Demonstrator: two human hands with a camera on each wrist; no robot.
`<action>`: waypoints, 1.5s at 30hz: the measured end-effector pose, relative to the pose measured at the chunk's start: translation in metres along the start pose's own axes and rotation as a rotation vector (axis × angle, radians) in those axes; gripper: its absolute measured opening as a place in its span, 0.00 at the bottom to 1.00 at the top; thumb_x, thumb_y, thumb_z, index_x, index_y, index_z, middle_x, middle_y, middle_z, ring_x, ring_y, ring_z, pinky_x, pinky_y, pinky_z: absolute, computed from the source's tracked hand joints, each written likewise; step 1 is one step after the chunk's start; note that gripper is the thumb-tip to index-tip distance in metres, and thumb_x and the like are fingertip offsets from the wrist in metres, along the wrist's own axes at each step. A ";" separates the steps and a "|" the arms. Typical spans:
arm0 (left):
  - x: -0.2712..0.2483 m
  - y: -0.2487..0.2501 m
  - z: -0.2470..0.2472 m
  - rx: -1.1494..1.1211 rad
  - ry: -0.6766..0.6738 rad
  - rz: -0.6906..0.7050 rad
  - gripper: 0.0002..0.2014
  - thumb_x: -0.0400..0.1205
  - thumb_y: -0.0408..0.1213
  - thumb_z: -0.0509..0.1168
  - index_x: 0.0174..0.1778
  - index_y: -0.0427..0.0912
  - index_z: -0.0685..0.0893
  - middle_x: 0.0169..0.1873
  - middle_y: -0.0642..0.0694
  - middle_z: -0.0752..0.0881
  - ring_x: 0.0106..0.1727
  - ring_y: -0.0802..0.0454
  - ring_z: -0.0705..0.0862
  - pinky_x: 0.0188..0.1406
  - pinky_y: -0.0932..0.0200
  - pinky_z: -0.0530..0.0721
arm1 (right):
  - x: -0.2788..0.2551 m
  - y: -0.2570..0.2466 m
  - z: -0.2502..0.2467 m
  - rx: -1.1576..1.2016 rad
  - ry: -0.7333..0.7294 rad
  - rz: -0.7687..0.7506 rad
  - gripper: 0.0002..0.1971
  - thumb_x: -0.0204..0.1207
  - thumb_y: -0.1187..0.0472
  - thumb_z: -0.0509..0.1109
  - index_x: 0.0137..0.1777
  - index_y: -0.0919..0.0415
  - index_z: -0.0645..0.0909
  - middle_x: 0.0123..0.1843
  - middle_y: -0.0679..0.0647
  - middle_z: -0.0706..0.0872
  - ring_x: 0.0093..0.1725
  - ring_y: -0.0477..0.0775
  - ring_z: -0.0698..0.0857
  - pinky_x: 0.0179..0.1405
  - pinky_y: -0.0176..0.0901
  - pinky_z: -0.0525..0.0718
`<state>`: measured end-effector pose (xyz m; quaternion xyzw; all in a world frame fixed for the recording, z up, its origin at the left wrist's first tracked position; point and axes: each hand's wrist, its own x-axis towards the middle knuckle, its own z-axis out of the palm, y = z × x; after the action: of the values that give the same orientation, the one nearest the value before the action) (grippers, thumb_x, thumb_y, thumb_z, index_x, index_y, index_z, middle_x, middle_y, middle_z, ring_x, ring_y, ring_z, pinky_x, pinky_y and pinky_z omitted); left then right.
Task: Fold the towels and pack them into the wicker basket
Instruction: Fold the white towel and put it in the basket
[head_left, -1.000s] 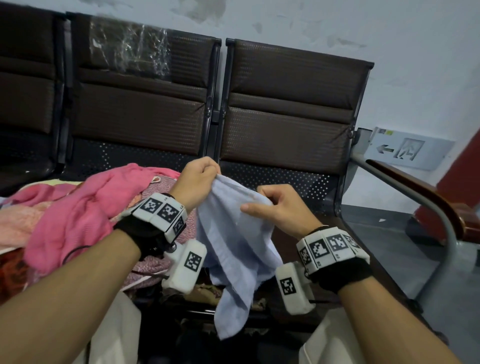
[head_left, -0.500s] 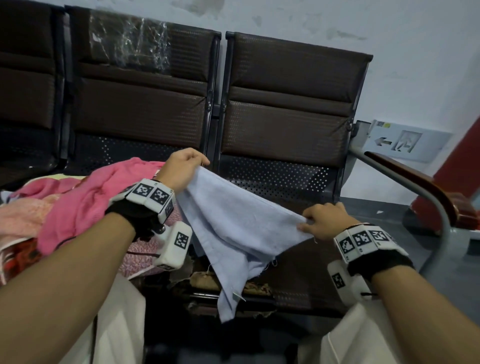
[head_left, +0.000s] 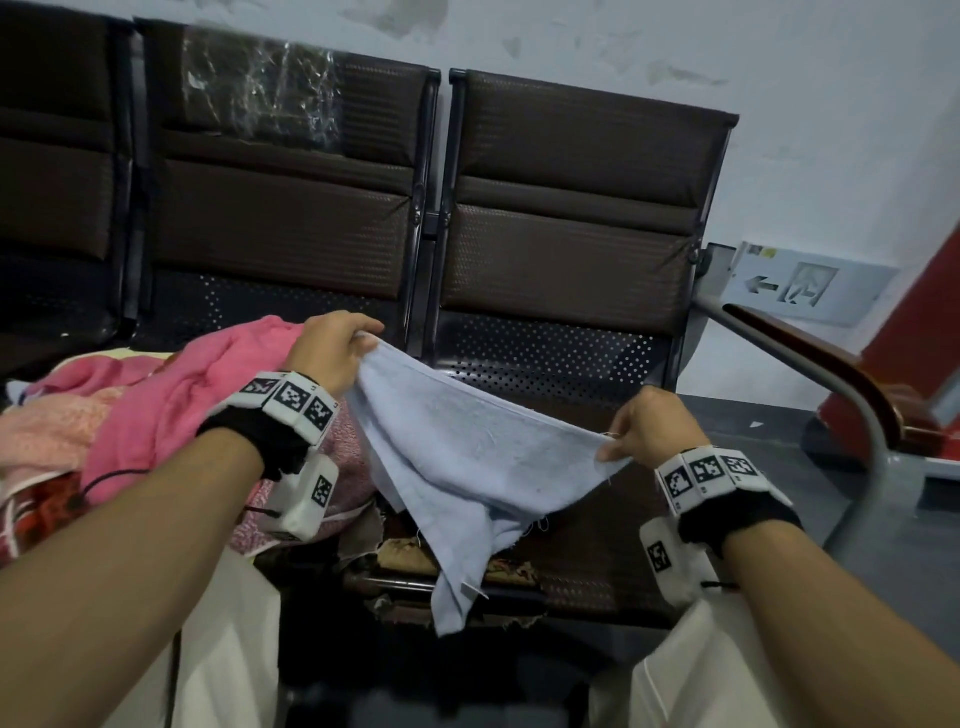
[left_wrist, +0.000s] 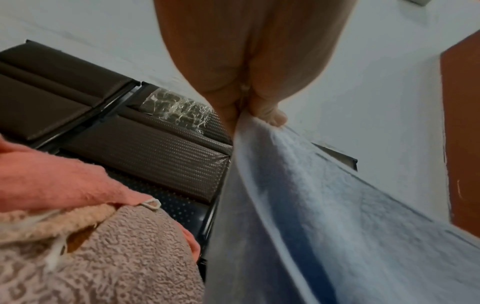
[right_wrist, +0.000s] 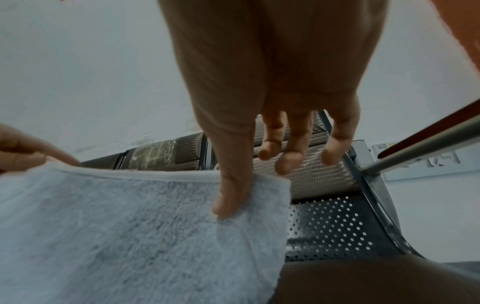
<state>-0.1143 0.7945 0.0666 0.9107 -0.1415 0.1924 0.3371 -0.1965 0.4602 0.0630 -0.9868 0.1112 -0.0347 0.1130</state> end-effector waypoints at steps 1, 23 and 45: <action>0.001 -0.002 -0.001 0.009 -0.005 -0.008 0.13 0.82 0.28 0.63 0.60 0.35 0.86 0.57 0.35 0.85 0.63 0.39 0.81 0.68 0.49 0.75 | 0.000 0.000 0.000 0.030 0.009 -0.001 0.13 0.58 0.54 0.86 0.28 0.54 0.83 0.41 0.52 0.85 0.48 0.55 0.85 0.58 0.57 0.83; -0.001 0.021 0.013 -0.029 -0.219 -0.059 0.08 0.79 0.30 0.67 0.50 0.39 0.89 0.49 0.38 0.89 0.56 0.42 0.85 0.61 0.46 0.81 | 0.015 0.003 -0.003 0.964 0.552 0.350 0.11 0.76 0.62 0.68 0.55 0.66 0.86 0.51 0.63 0.88 0.46 0.53 0.81 0.46 0.39 0.74; 0.052 0.123 -0.061 -0.337 0.455 -0.001 0.10 0.79 0.35 0.64 0.50 0.41 0.89 0.50 0.41 0.90 0.55 0.44 0.85 0.57 0.62 0.76 | 0.007 -0.013 -0.125 1.210 0.859 0.271 0.14 0.77 0.58 0.71 0.39 0.71 0.81 0.32 0.60 0.72 0.28 0.44 0.66 0.23 0.32 0.67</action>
<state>-0.1319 0.7388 0.2014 0.7753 -0.0920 0.3655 0.5068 -0.1983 0.4444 0.1877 -0.6298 0.2272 -0.4572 0.5854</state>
